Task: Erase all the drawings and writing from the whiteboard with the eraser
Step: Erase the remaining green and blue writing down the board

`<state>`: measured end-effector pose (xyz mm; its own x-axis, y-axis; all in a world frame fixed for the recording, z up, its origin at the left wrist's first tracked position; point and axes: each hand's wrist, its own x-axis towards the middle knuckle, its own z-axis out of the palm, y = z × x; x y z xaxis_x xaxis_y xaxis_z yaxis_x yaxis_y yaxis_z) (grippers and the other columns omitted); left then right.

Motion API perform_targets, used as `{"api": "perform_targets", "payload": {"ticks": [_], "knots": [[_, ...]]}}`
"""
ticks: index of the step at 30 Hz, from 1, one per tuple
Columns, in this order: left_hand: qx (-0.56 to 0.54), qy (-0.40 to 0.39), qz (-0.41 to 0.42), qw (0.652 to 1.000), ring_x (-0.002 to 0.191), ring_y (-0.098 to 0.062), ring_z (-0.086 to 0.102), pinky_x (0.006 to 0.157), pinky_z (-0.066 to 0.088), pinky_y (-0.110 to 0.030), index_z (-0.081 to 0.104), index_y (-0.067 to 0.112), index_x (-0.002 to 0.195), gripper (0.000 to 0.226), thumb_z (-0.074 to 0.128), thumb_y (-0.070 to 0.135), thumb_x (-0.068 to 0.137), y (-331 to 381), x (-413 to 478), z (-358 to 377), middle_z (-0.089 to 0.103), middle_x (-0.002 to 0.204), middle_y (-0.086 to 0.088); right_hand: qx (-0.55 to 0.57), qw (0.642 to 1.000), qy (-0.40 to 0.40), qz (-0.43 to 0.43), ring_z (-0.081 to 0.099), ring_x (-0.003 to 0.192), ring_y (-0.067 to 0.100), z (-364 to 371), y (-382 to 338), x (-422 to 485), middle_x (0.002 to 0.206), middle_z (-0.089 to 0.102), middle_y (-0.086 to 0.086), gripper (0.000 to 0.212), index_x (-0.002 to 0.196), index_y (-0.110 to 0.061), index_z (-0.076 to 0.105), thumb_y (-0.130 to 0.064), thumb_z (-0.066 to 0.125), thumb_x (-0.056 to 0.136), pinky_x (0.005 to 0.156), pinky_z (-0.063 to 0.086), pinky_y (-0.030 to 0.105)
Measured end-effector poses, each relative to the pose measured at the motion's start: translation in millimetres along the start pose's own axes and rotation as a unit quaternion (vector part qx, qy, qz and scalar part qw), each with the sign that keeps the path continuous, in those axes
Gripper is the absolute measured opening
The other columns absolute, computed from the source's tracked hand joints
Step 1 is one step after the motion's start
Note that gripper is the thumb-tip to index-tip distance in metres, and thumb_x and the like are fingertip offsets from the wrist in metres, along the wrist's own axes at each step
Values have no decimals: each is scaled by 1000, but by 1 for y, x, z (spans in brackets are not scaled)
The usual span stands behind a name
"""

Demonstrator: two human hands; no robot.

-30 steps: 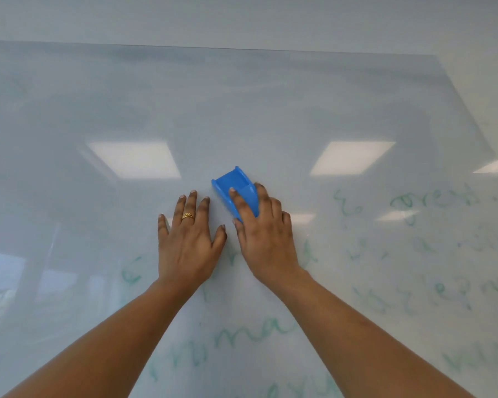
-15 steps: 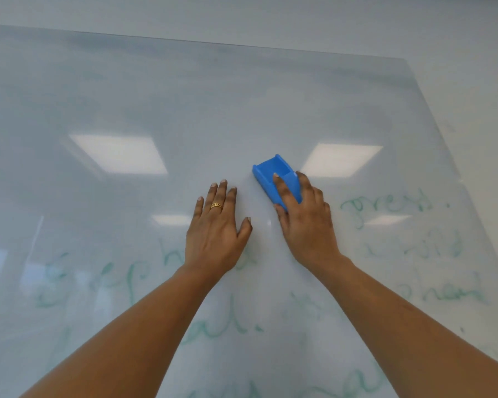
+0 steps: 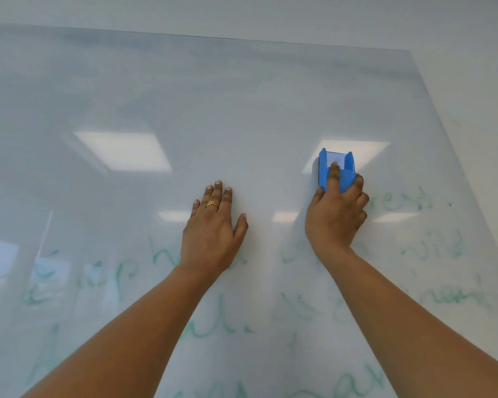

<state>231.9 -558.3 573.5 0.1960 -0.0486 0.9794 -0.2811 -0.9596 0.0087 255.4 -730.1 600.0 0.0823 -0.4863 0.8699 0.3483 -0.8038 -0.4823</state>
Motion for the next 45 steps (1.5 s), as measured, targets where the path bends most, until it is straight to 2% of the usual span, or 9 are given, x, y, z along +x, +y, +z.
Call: {"api": "perform_targets", "payload": {"ticks": [10,12,15,19,24,31,36,39,45], "knots": [[14,15,1,1000,145,-16,4,115,1,-28,15,13,149,72,12,52,89,1,0,7,8,158,-5,-5,989,-48,-142,24,130,30,9,-38,-41,153,5,17,57,149,-27,4,-23,33,100,101,29,39],[15,17,6,1000,145,-16,5,114,-1,-27,16,13,149,87,-3,54,75,1,-2,7,9,158,-5,4,982,-32,-188,36,122,33,11,-35,-44,149,20,20,53,148,-24,19,-25,36,98,93,38,41],[21,11,6,1000,145,-13,3,113,-2,-24,13,15,150,77,3,50,82,-1,-1,6,7,158,-3,10,967,-9,-254,56,98,35,9,-24,-39,133,47,24,50,137,-17,45,-28,34,90,73,50,39],[35,7,17,999,145,-11,5,115,6,-25,15,17,150,60,14,41,94,-6,1,2,8,158,0,-3,950,-7,-313,55,96,34,5,2,-23,133,47,23,50,137,-17,45,-29,34,89,73,50,40],[36,7,22,999,144,-11,9,114,10,-25,20,17,149,72,8,42,83,-6,0,0,12,157,0,-12,983,45,-179,54,88,39,4,16,-15,129,49,25,49,134,-17,49,-28,35,88,70,49,41],[31,-3,21,999,145,-13,7,115,10,-27,17,15,149,56,22,38,98,-4,0,0,9,158,-2,-24,999,8,41,36,117,32,4,-28,-33,146,22,18,49,141,-25,27,-22,39,94,84,38,42],[40,19,29,999,143,-25,19,115,15,-35,31,8,145,81,7,50,79,-2,-4,6,23,154,-12,-40,991,50,-116,55,84,32,14,-29,-53,117,55,21,45,120,-20,46,-22,59,77,57,43,36],[40,22,11,999,143,-25,19,115,13,-36,33,8,143,87,2,53,75,3,-3,7,24,153,-13,-53,973,50,-217,54,83,27,12,-9,-50,117,55,16,35,121,-24,42,-31,40,86,56,41,33],[36,39,-21,998,143,-25,16,116,10,-37,35,8,142,76,15,50,82,20,3,12,23,154,-11,-31,945,53,-321,55,83,27,9,21,-30,118,55,16,34,121,-25,43,-31,42,88,58,42,33]]}}
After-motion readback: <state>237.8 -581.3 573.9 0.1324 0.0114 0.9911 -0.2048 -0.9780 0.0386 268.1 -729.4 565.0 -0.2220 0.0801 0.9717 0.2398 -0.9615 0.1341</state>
